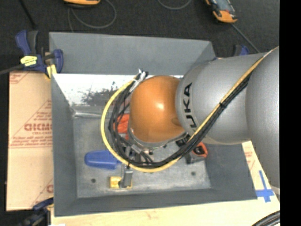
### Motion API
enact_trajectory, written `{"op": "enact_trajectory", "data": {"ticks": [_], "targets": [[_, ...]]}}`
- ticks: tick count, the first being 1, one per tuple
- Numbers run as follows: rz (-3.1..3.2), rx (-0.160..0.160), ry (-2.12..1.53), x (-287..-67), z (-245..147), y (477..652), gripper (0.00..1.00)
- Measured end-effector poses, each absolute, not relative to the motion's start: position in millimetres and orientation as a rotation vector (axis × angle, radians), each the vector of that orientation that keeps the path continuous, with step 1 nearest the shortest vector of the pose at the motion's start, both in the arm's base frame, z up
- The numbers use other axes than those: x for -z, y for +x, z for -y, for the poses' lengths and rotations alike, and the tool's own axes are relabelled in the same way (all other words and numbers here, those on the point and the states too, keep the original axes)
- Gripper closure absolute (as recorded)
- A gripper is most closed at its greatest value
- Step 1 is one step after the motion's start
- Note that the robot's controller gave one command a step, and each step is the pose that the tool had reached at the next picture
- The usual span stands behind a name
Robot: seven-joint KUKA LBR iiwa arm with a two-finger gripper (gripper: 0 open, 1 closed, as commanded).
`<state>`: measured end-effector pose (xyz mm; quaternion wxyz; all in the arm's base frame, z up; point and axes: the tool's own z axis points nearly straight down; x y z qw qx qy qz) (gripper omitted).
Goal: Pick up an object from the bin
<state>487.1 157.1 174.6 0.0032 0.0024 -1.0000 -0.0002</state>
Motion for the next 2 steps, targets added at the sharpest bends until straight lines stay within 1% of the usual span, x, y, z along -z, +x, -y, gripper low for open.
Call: {"op": "enact_trajectory", "data": {"ticks": [1, 2], "targets": [[3.143, 0.003, 0.002, -179, -156, 489.1, 0.0], [3.153, 0.004, 0.084, -128, -170, 530.2, 0.0]]}}
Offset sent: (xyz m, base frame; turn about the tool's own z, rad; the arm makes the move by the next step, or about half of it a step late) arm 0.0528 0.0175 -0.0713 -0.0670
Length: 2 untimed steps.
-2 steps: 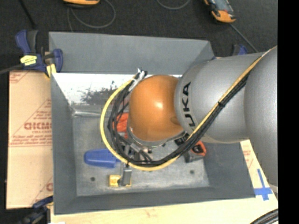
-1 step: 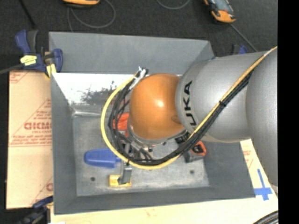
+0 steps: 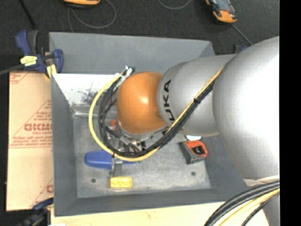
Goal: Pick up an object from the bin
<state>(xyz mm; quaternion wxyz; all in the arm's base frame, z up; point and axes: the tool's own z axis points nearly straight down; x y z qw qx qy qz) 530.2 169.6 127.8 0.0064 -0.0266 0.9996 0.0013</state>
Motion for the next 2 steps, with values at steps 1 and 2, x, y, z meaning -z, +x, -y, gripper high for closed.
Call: {"op": "enact_trajectory", "data": {"ticks": [1, 2], "targets": [[-3.135, -0.004, -0.147, -75.1, -170.5, 554.8, 1.0], [-3.135, -0.004, -0.146, -75.1, -170.6, 554.8, 1.0]]}}
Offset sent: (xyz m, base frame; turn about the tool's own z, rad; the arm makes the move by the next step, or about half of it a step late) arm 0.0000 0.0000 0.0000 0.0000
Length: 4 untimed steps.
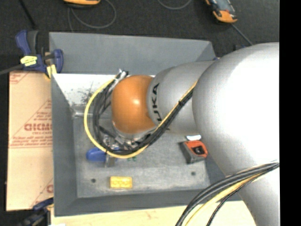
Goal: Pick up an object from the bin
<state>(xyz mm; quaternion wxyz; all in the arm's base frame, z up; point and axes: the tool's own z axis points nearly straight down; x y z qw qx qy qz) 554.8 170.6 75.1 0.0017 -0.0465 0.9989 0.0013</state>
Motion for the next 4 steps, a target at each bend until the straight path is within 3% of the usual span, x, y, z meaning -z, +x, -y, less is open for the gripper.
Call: {"op": "enact_trajectory", "data": {"ticks": [1, 2, 3, 4], "targets": [[-3.14, 0.002, -0.181, -124, -166, 536.7, 1.0], [-3.124, -0.002, -0.212, -149, -171, 552.6, 1.0], [-3.139, 0.003, -0.24, -179, -159, 549.8, 1.0], [-3.135, 0.004, -0.237, -203, -160, 559.4, 1.0]]}}
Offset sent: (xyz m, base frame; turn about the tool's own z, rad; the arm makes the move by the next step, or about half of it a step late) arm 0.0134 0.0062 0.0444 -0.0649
